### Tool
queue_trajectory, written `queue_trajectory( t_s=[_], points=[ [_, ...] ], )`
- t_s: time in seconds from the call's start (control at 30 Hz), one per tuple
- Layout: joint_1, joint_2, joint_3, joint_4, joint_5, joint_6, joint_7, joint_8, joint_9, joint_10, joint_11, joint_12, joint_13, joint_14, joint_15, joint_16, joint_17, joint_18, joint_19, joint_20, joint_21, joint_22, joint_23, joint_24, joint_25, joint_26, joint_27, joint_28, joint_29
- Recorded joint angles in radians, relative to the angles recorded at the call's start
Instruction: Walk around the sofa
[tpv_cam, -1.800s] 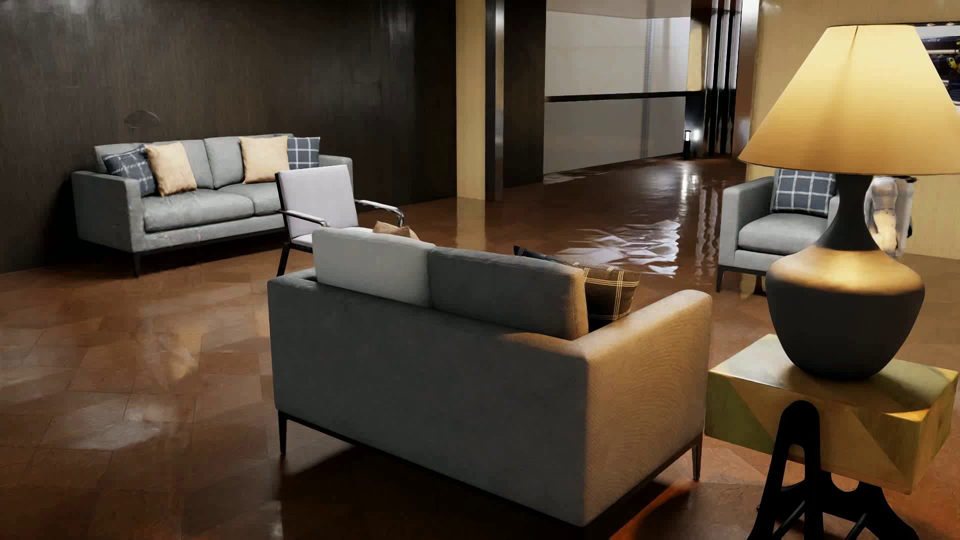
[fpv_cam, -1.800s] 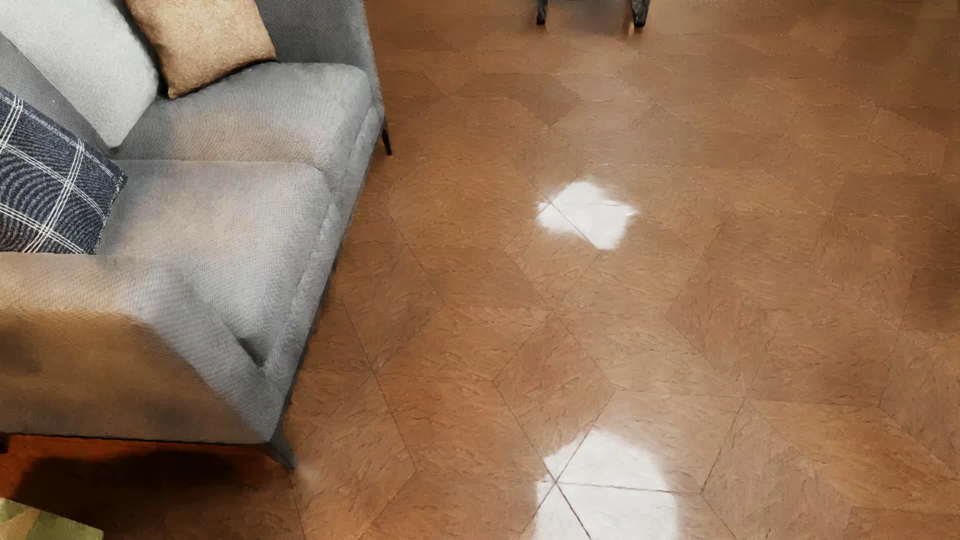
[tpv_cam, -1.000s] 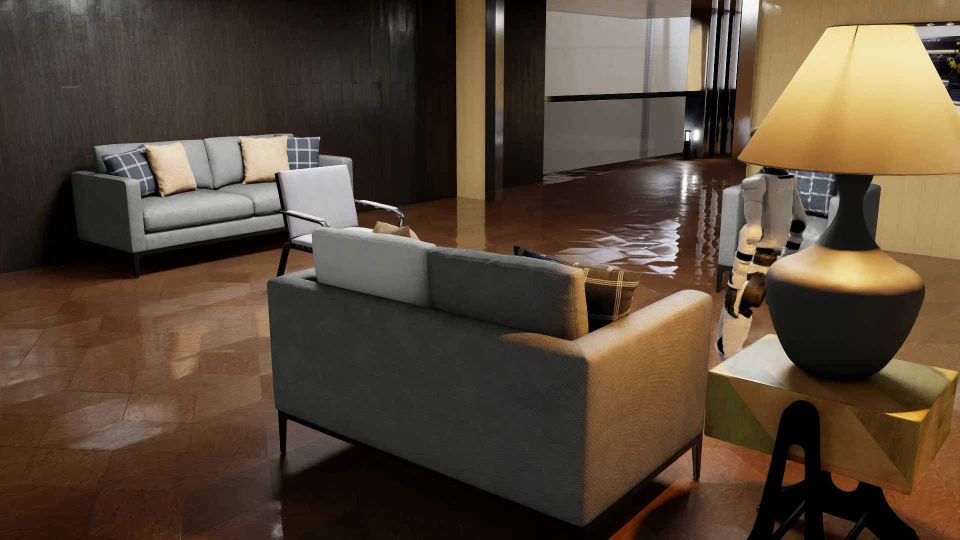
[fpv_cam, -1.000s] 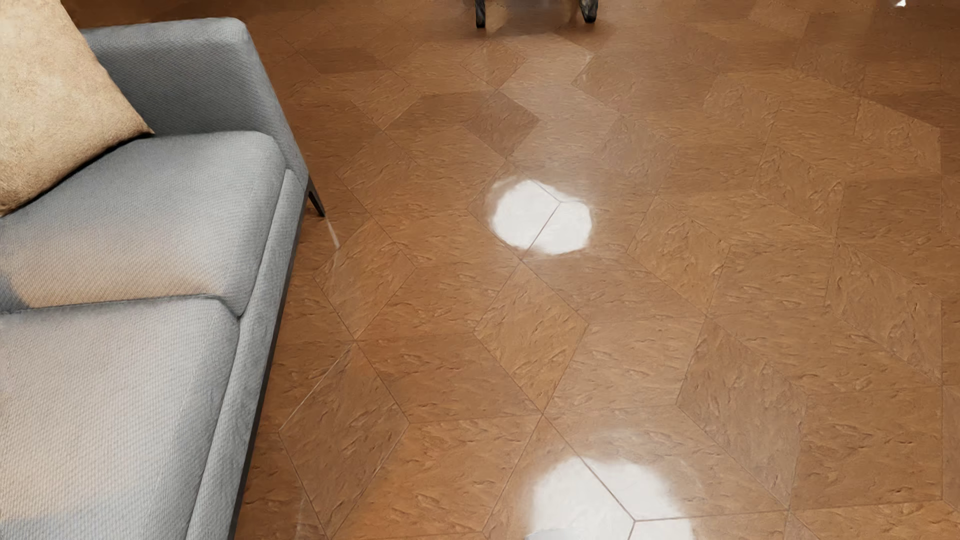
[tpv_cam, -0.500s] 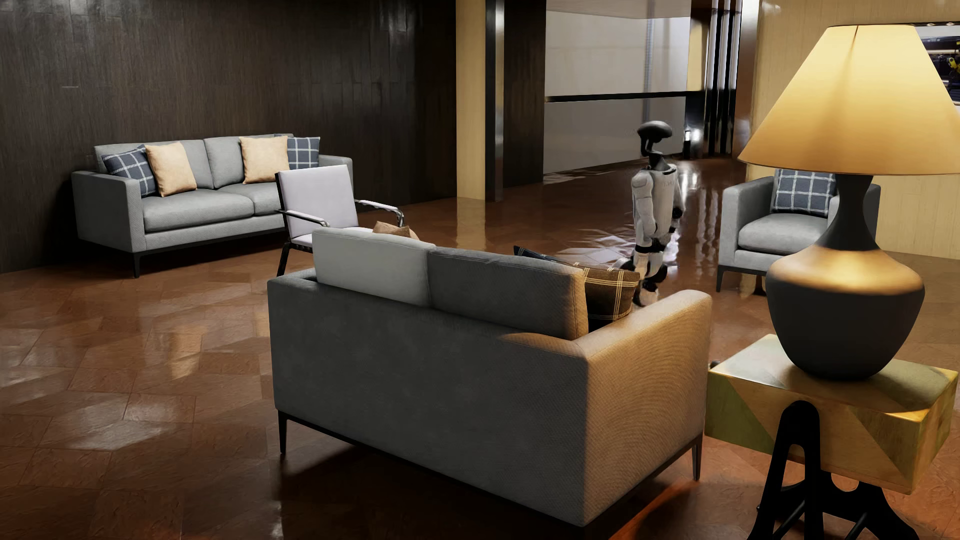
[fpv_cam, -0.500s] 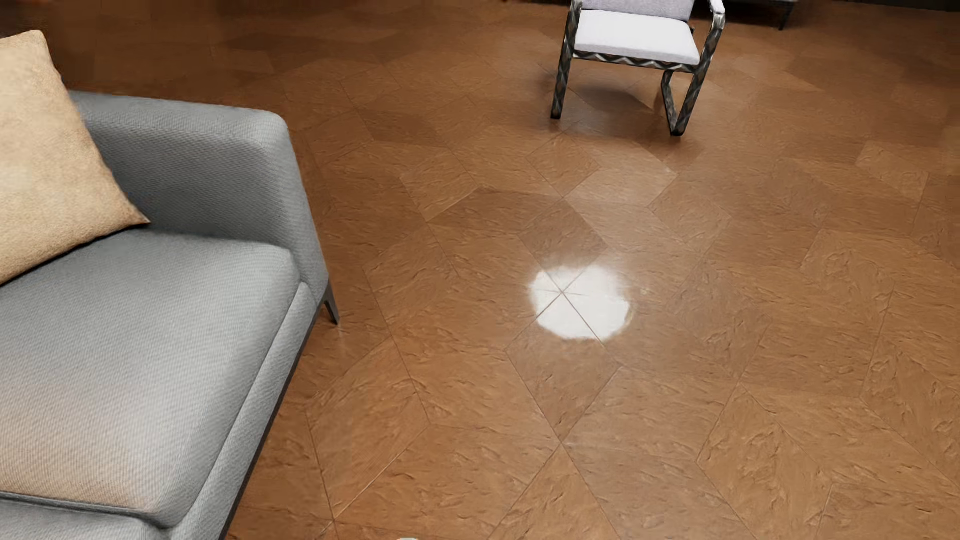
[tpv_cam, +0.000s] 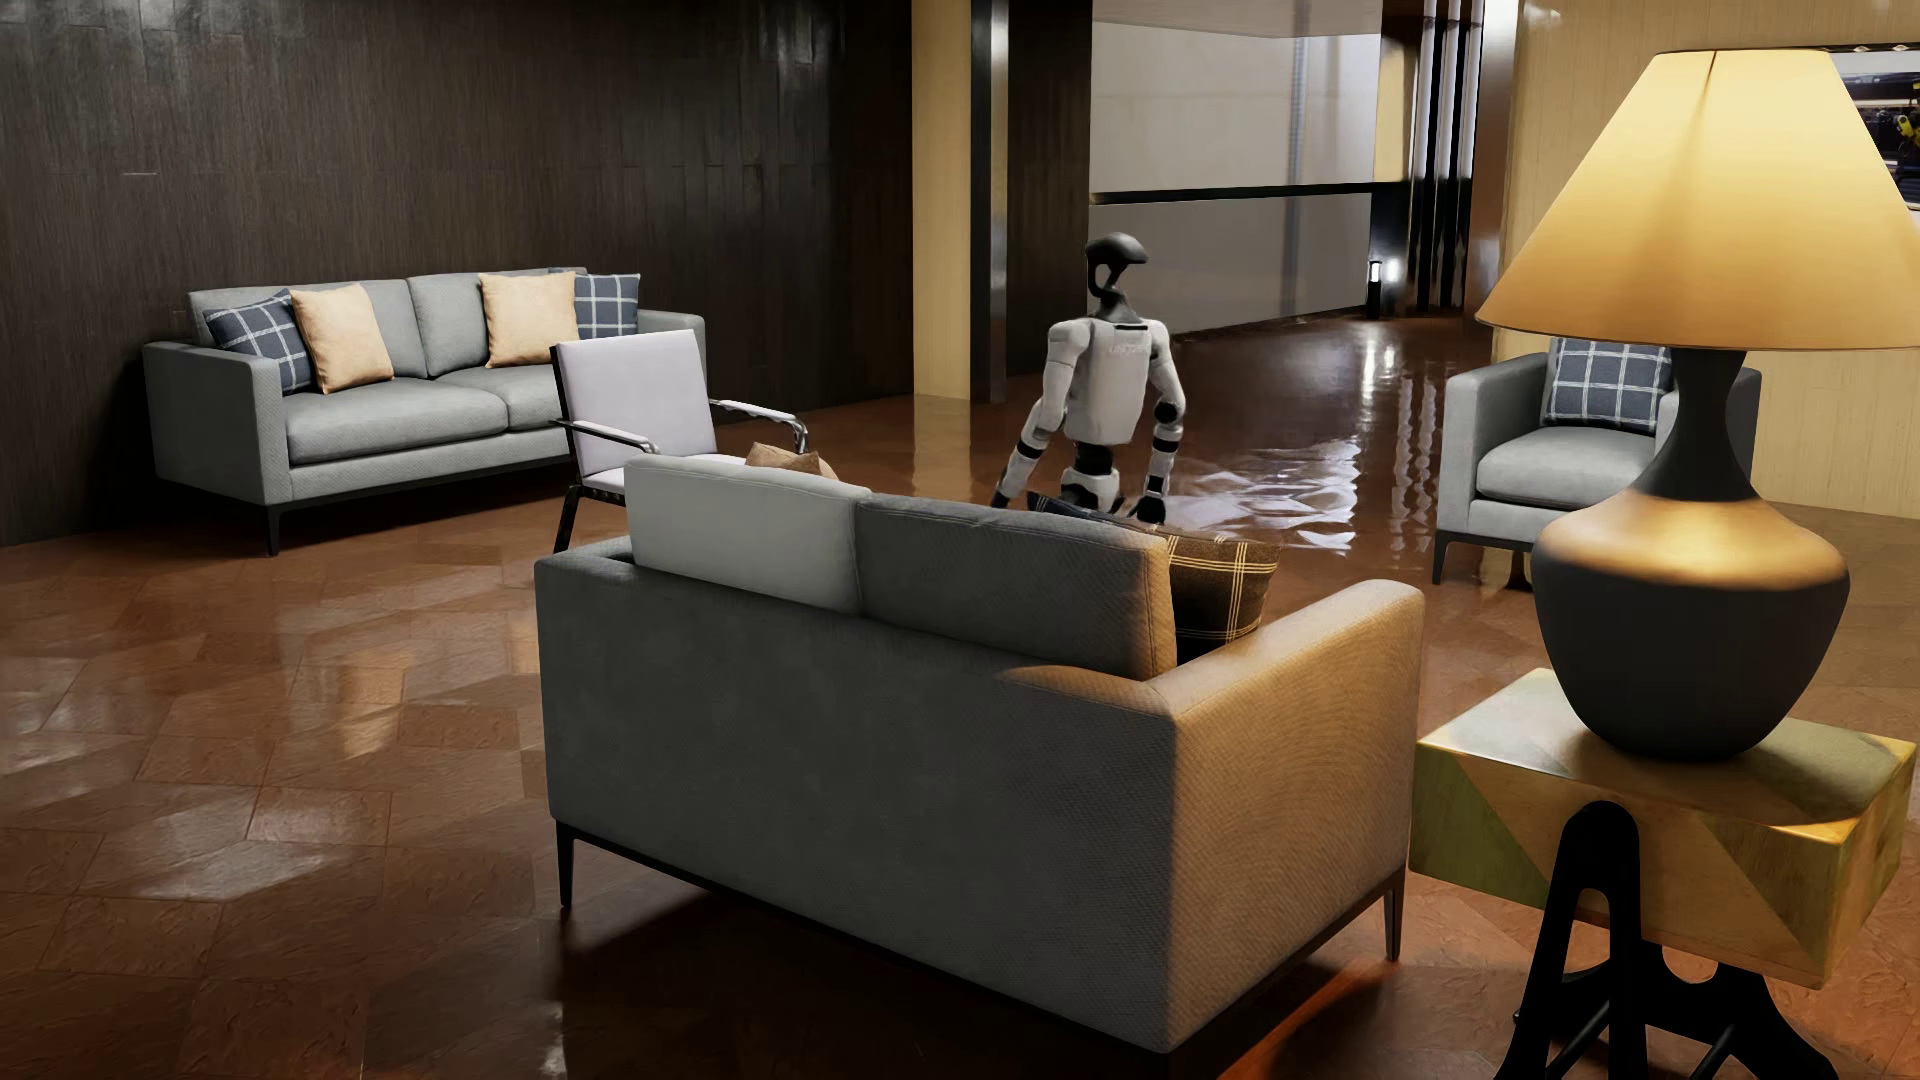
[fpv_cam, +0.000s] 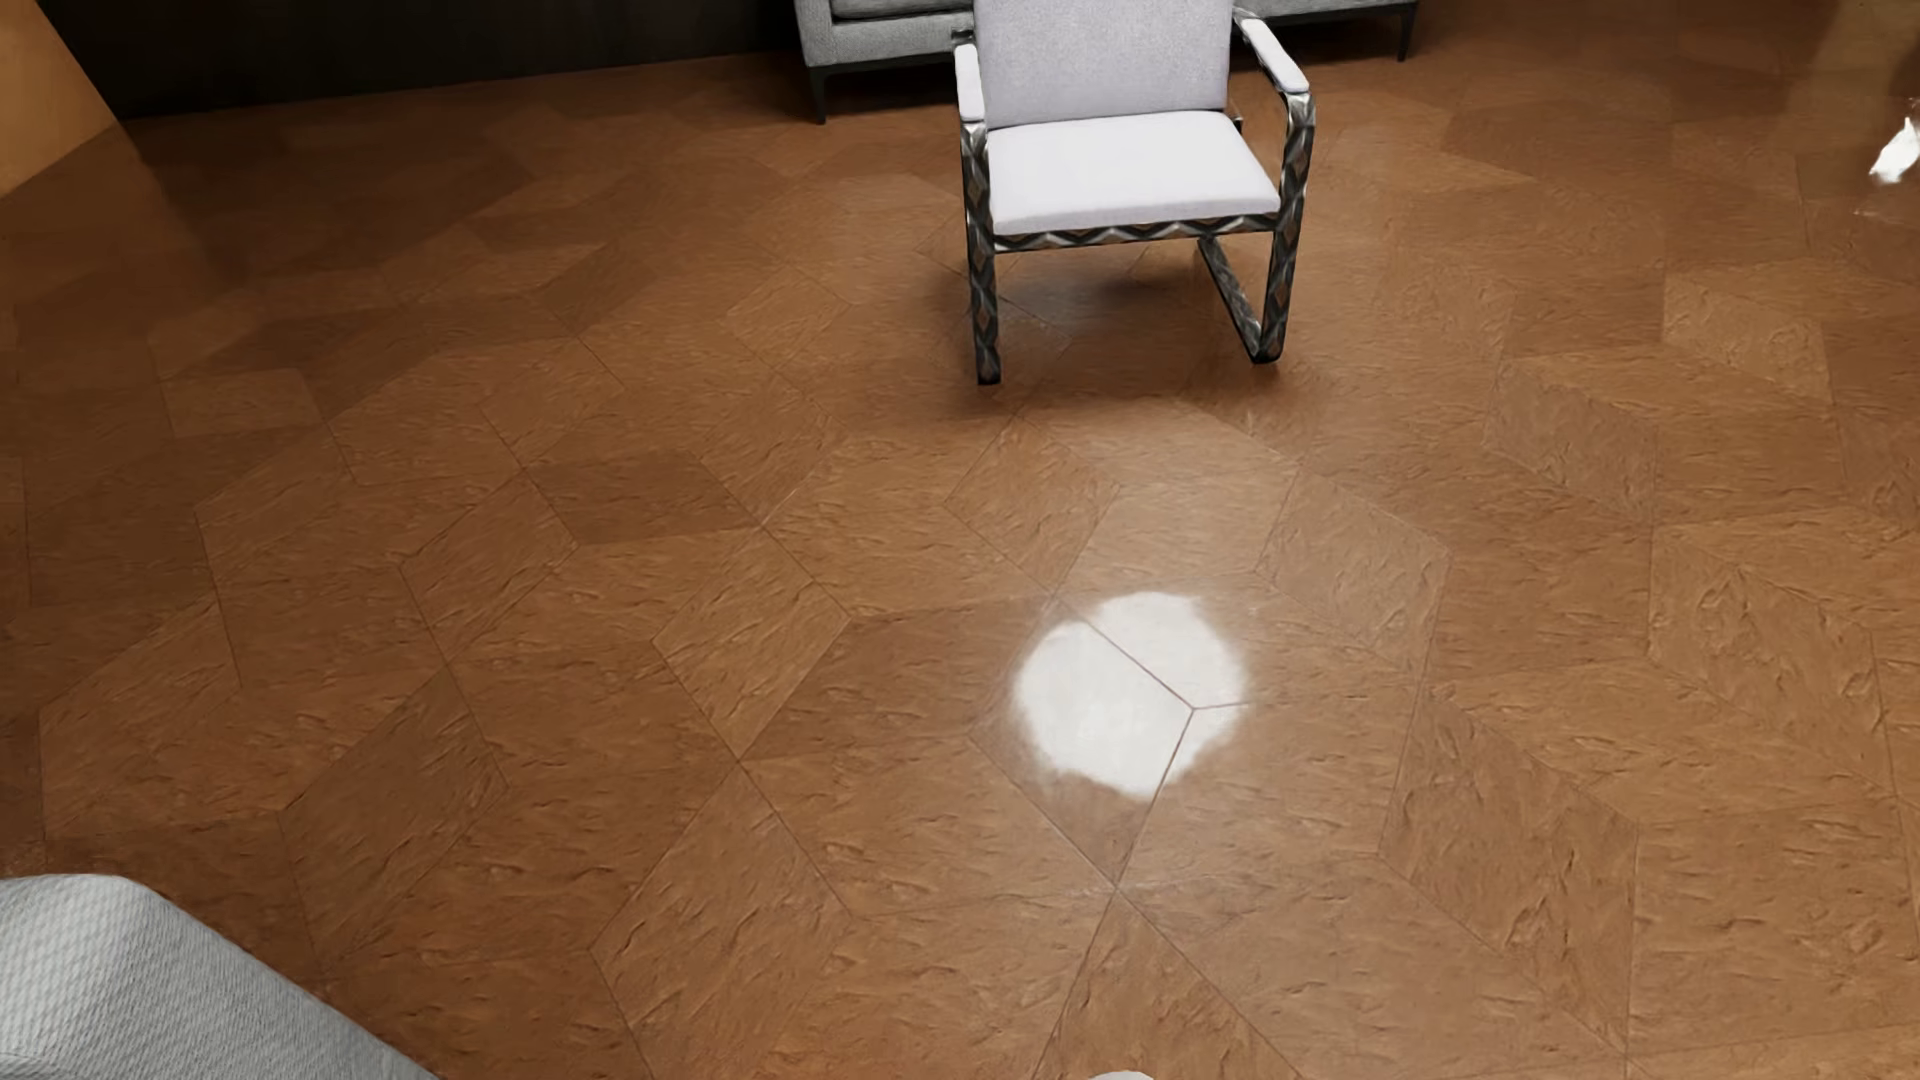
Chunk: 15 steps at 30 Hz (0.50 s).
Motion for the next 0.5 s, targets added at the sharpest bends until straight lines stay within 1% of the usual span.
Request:
queue_trajectory(
  t_s=[0.03,0.07,0.1,0.13,0.17,0.2,0.23,0.27,0.3,0.33,0.37,0.4,0.43,0.47,0.5],
  points=[
    [-0.117,0.095,0.038,-0.004,-0.01,-0.014,0.0,0.0,0.018,0.143,-0.036,0.002,-0.016,-0.062,-0.023,0.0,-0.001,0.0,0.0,-0.071,0.01,0.017,-0.031,0.0,0.0,0.0,0.0,0.0,0.0],
    [-0.224,0.176,0.098,-0.032,-0.032,-0.046,0.0,0.0,0.019,0.15,-0.076,0.027,-0.024,-0.075,-0.034,-0.021,0.001,0.0,0.0,-0.071,0.006,0.04,-0.073,0.0,0.0,0.0,0.0,0.0,0.0],
    [-0.311,0.244,0.169,-0.039,-0.037,-0.071,0.0,0.0,0.03,0.046,-0.117,0.074,-0.045,-0.04,-0.048,0.003,-0.002,0.0,0.0,-0.094,0.015,-0.015,-0.116,0.0,0.0,0.0,0.0,0.0,0.0],
    [-0.362,0.328,0.219,-0.053,-0.059,-0.083,0.0,0.0,0.038,-0.16,-0.152,0.08,-0.064,0.047,-0.062,-0.013,-0.016,0.0,0.0,-0.146,0.017,0.075,-0.154,0.0,0.0,0.0,0.0,0.0,0.0],
    [-0.42,0.386,0.266,-0.053,-0.058,-0.089,0.0,0.0,0.025,-0.394,-0.194,0.111,-0.075,0.091,-0.08,-0.023,-0.018,0.0,0.0,-0.108,-0.008,0.102,-0.199,0.0,0.0,0.0,0.0,0.0,0.0],
    [-0.432,0.469,0.294,-0.064,-0.061,-0.092,0.0,0.0,0.016,-0.637,-0.234,0.134,-0.082,-0.013,-0.112,-0.023,-0.026,0.0,0.0,-0.103,-0.025,0.128,-0.237,0.0,0.0,0.0,0.0,0.0,0.0],
    [-0.43,0.53,0.308,-0.072,-0.042,-0.079,0.0,0.0,-0.002,-0.766,-0.265,0.151,-0.094,-0.364,-0.155,-0.016,-0.039,0.0,0.0,-0.132,-0.06,0.132,-0.274,0.0,0.0,0.0,0.0,0.0,0.0],
    [-0.451,0.565,0.318,-0.064,-0.036,-0.073,0.0,0.0,-0.028,-1.122,-0.266,0.174,-0.099,-0.081,-0.212,-0.006,-0.053,0.0,0.0,-0.154,-0.09,0.132,-0.3,0.0,0.0,0.0,0.0,0.0,0.0],
    [-0.471,0.595,0.331,-0.064,-0.021,-0.065,0.0,0.0,-0.036,-1.151,-0.261,0.194,-0.105,-0.043,-0.249,-0.001,-0.059,0.0,0.0,-0.176,-0.117,0.143,-0.3,0.0,0.0,0.0,0.0,0.0,0.0],
    [-0.504,0.624,0.347,-0.08,-0.026,-0.078,0.0,0.0,-0.027,-0.791,-0.232,0.204,-0.097,-0.388,-0.254,0.002,-0.053,0.0,0.0,-0.193,-0.151,0.156,-0.29,0.0,0.0,0.0,0.0,0.0,0.0],
    [-0.508,0.64,0.352,-0.115,-0.037,-0.094,0.0,0.0,-0.027,-0.757,-0.165,0.214,-0.081,-0.272,-0.212,0.007,-0.044,0.0,0.0,-0.194,-0.184,0.165,-0.264,0.0,0.0,0.0,0.0,0.0,0.0],
    [-0.507,0.587,0.346,-0.169,-0.09,-0.137,0.0,0.0,-0.031,-0.755,0.004,0.224,-0.068,-0.103,-0.069,0.009,-0.026,0.0,0.0,-0.181,-0.195,0.177,-0.231,0.0,0.0,0.0,0.0,0.0,0.0],
    [-0.486,0.531,0.327,-0.21,-0.132,-0.157,0.0,0.0,-0.01,-0.683,0.235,0.229,-0.044,0.011,0.117,0.014,-0.011,0.0,0.0,-0.189,-0.186,0.195,-0.186,0.0,0.0,0.0,0.0,0.0,0.0],
    [-0.452,0.416,0.307,-0.243,-0.161,-0.164,0.0,0.0,0.001,-0.65,0.461,0.221,-0.027,0.034,0.103,0.019,-0.005,0.0,0.0,-0.172,-0.179,0.188,-0.162,0.0,0.0,0.0,0.0,0.0,0.0],
    [-0.37,0.311,0.306,-0.258,-0.177,-0.162,0.0,0.0,0.033,-0.663,0.569,0.213,-0.02,0.019,-0.01,0.025,-0.004,0.0,0.0,-0.144,-0.158,0.161,-0.143,0.0,0.0,0.0,0.0,0.0,0.0]
  ],
)
